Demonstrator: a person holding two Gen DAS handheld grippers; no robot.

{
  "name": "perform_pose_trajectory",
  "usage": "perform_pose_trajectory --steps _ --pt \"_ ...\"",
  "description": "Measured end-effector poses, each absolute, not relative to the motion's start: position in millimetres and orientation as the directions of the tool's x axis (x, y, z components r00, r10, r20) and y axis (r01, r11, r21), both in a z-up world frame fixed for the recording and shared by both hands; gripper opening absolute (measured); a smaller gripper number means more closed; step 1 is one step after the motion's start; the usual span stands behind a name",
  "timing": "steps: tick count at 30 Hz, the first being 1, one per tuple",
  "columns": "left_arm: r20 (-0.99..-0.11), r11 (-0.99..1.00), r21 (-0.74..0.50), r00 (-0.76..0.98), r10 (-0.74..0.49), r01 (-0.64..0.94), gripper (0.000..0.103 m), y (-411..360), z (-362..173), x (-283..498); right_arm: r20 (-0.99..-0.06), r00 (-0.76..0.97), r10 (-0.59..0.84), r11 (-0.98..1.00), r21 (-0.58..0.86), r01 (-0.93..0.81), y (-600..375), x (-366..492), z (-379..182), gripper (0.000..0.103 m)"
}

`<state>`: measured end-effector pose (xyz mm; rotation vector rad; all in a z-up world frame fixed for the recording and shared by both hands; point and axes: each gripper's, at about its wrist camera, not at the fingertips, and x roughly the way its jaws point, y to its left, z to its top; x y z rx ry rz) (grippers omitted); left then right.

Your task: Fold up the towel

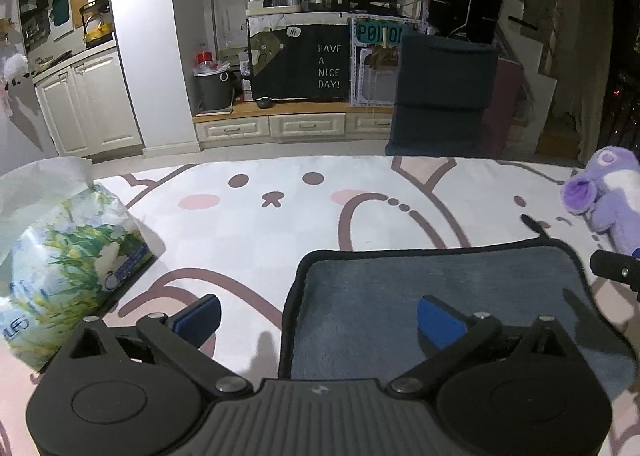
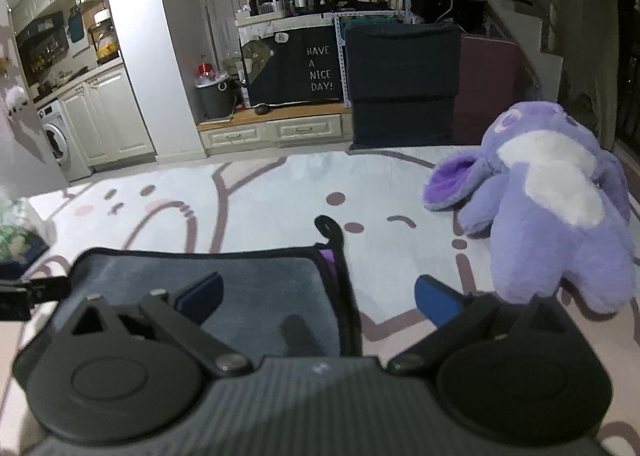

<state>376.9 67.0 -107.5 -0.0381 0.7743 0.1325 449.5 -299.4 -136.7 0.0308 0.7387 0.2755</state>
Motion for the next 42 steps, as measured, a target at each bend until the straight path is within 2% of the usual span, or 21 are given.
perform_pose_trajectory --steps 23,42 --pt "-0.7 0.994 0.009 0.709 0.085 -0.11 0.103 36.0 -45.3 307.1 -0.633 0.716 0.296 0.952 0.129 -0.279 -305.2 364.0 -58.2 0.103" --pt "-0.675 0.998 0.018 0.735 0.059 -0.064 0.103 17.5 -12.6 243.4 -0.644 0.702 0.303 0.94 0.083 -0.33 -304.5 303.8 -36.2 0.103"
